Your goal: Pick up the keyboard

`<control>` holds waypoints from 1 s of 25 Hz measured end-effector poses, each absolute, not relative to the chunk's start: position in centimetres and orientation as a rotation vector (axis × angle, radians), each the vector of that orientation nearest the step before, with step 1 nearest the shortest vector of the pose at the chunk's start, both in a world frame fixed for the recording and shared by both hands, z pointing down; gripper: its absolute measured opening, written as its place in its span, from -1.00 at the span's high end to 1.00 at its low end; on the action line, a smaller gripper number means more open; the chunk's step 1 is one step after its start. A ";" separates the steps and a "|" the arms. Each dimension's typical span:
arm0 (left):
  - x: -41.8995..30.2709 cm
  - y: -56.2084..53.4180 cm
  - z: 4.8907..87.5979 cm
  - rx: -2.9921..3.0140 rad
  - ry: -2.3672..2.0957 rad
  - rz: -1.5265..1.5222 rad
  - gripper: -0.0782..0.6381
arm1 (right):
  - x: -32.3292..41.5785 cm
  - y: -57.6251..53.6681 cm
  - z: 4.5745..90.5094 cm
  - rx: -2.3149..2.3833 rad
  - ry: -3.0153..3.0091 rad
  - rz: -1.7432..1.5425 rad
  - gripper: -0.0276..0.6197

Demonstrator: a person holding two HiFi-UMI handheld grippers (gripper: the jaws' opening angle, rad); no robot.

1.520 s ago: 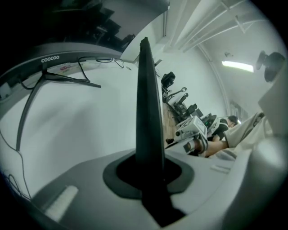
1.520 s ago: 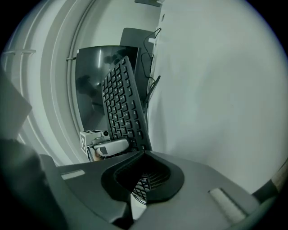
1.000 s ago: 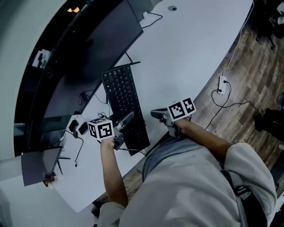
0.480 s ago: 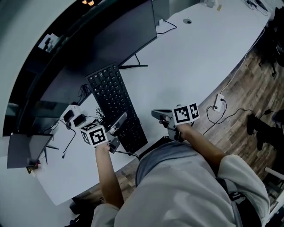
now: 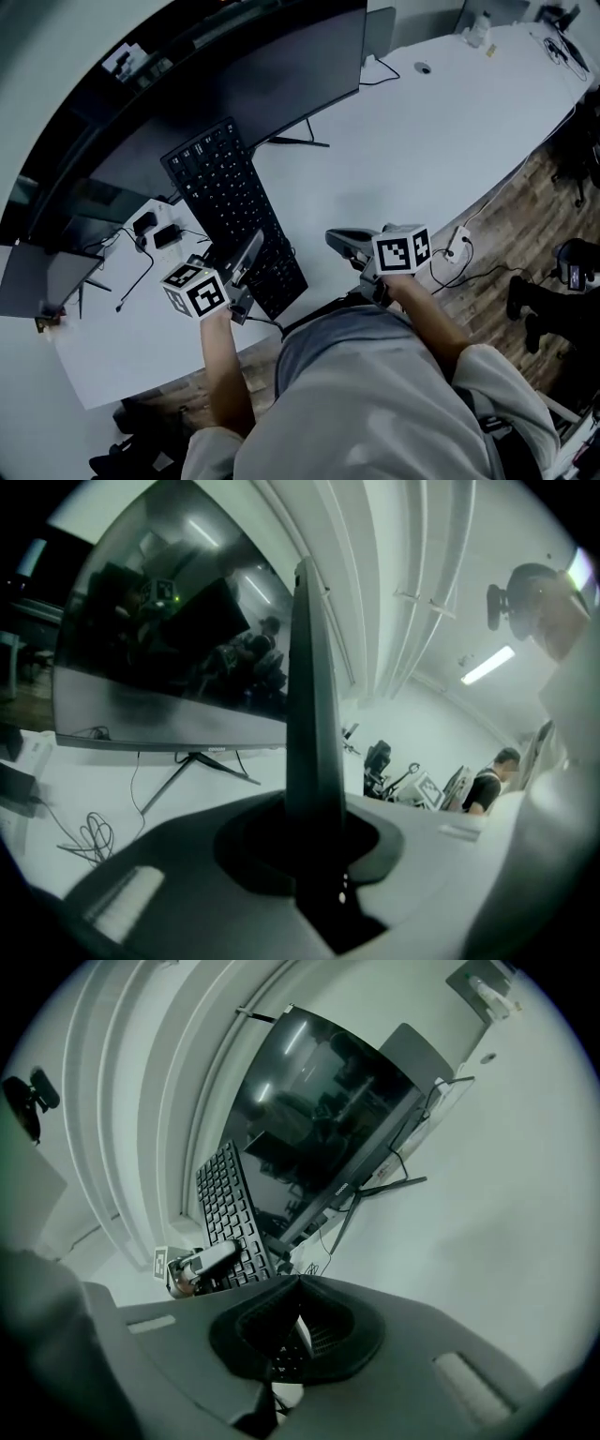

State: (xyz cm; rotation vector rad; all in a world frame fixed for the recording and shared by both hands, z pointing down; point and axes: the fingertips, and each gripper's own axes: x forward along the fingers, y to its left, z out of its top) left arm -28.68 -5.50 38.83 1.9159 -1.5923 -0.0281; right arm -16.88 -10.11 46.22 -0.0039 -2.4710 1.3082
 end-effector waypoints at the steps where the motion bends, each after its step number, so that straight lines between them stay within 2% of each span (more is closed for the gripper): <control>1: -28.8 -5.5 38.4 1.917 -1.616 -0.040 0.78 | -16.9 -10.1 45.8 -0.007 -2.488 1.272 0.93; 9: -30.1 -4.0 36.0 1.876 -1.809 -0.150 0.78 | -18.1 -9.9 41.9 -0.070 -2.664 0.940 0.93; 18: -28.2 -2.3 36.0 1.835 -2.009 -0.082 0.78 | -17.4 -9.1 39.5 -0.186 -2.777 0.505 0.96; 25: -27.4 -1.6 36.5 1.809 -2.112 -0.089 0.78 | -16.9 -9.8 37.8 -0.221 -2.831 0.469 0.93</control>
